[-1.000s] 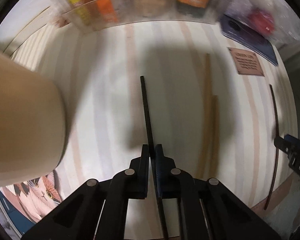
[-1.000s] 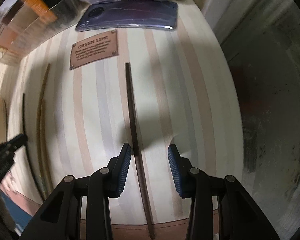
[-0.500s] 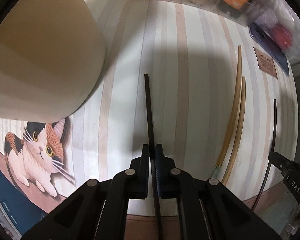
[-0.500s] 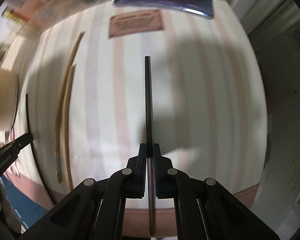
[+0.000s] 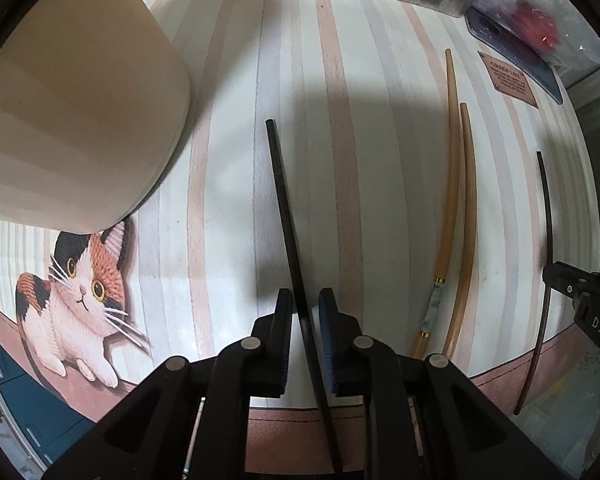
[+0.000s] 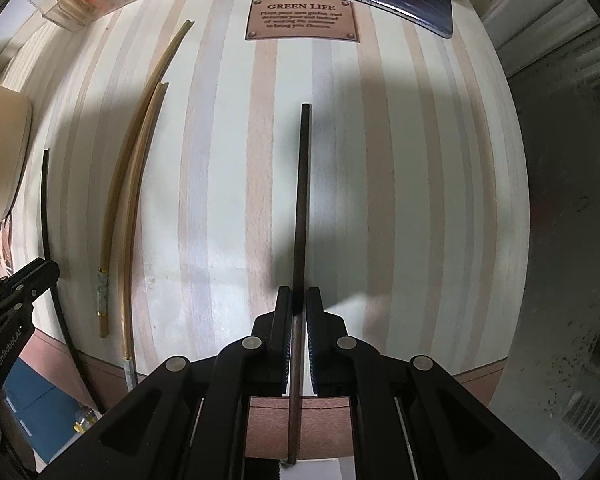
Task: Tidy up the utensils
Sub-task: 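Lift both dark chopsticks upright and carry them over the beige holder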
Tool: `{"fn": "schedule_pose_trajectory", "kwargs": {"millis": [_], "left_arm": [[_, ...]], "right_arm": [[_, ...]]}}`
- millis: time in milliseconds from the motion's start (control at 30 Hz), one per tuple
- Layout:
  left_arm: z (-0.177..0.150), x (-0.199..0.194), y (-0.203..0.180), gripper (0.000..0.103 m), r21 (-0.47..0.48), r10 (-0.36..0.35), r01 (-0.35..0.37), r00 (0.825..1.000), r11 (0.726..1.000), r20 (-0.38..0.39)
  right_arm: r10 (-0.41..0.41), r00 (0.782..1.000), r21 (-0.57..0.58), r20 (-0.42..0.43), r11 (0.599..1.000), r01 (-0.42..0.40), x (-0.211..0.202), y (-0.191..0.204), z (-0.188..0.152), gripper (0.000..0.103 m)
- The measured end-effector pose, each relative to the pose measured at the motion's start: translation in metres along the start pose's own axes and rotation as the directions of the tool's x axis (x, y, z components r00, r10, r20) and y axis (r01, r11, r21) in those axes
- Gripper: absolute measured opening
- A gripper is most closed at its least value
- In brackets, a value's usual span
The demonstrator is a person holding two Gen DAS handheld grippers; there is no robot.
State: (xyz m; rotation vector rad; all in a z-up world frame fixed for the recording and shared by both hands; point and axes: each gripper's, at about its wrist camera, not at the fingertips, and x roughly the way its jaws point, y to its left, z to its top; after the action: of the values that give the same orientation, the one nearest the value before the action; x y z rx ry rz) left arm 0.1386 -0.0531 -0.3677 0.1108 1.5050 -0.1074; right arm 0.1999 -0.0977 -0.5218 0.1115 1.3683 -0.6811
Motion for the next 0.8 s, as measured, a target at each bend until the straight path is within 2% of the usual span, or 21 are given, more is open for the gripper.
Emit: {"fn": "schedule_pose_trajectory", "kwargs": {"millis": [133,300,600,800], "left_arm": [[0.002,0.003,-0.006,0.005,-0.014,-0.004,0.004,1.000,1.000,0.004],[-0.008,0.001,-0.004,0.005,-0.036,-0.015,0.015,1.000,0.999,-0.003],[0.000,0.004,0.004,0.005,-0.031,-0.009,0.008,1.000,0.999,-0.006],[0.006,0.008,0.002,0.005,-0.022,-0.005,0.005,1.000,1.000,-0.020]], "right_arm": [[-0.007,1.000,-0.016,0.009,1.000,0.007,-0.002,-0.007,0.008,0.007],[0.007,1.000,-0.034,-0.013,0.999,-0.008,-0.002,0.002,-0.004,0.007],[0.006,0.999,-0.067,-0.051,0.998,-0.009,-0.002,0.020,-0.005,0.007],[0.029,0.997,-0.065,-0.076,0.997,-0.034,-0.002,-0.002,0.015,0.007]]}}
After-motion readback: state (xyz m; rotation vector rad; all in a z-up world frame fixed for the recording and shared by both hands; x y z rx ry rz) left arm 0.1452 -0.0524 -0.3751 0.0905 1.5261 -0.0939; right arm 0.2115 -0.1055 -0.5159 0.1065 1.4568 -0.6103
